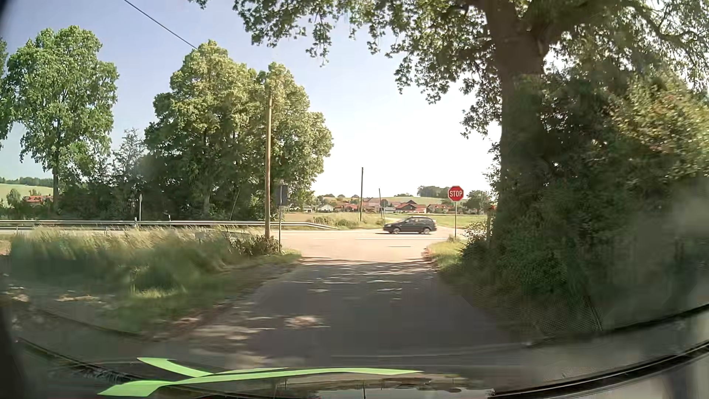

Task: Follow the waypoints while adhering to traffic rules and regulations

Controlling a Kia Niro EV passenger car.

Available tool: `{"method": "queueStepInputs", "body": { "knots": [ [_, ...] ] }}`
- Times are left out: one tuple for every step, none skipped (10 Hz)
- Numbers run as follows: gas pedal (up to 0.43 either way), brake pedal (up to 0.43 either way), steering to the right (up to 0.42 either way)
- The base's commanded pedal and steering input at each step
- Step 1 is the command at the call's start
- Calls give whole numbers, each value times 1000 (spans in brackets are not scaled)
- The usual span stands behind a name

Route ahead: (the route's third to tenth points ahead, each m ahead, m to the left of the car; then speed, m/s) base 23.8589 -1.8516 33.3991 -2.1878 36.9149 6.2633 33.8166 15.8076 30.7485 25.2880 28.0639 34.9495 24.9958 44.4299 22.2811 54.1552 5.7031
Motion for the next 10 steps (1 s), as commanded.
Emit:
{"method": "queueStepInputs", "body": {
  "knots": [
    [0, 0, 2],
    [0, 0, 3],
    [0, 0, 3],
    [0, 0, 4],
    [0, 0, 5],
    [0, 0, 6],
    [0, 0, 6],
    [0, 0, 7],
    [0, 0, 8],
    [0, 0, 9]
  ]
}}
